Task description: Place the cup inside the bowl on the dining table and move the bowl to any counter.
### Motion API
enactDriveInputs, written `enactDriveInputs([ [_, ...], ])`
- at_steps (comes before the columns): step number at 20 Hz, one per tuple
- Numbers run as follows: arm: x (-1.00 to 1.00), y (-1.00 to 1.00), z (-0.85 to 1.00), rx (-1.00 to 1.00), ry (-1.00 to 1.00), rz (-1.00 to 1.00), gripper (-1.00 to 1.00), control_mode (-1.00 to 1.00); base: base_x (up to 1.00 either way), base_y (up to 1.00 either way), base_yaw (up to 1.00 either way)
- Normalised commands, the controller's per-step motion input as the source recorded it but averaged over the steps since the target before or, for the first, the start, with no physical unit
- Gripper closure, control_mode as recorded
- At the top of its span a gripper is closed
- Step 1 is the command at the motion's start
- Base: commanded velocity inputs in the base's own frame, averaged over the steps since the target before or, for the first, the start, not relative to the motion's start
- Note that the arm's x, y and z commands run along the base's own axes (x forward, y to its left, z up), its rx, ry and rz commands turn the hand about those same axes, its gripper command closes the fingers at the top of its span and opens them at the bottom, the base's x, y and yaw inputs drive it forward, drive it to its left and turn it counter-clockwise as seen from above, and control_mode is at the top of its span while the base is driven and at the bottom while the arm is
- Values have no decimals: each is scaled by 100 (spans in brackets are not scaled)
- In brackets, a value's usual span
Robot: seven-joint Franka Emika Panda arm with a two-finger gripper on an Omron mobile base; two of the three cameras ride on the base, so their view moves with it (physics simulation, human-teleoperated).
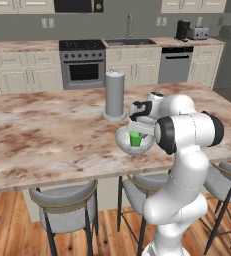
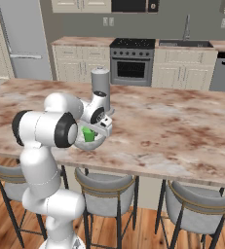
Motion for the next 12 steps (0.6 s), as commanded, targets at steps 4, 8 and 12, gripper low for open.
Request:
enactDriveInputs([
  [4, 0, 0, 0, 0, 0, 0, -100, -100, 0, 0, 0],
  [8, 0, 0, 0, 0, 0, 0, -100, -100, 0, 0, 0],
  [12, 0, 0, 0, 0, 0, 0, -100, -100, 0, 0, 0],
])
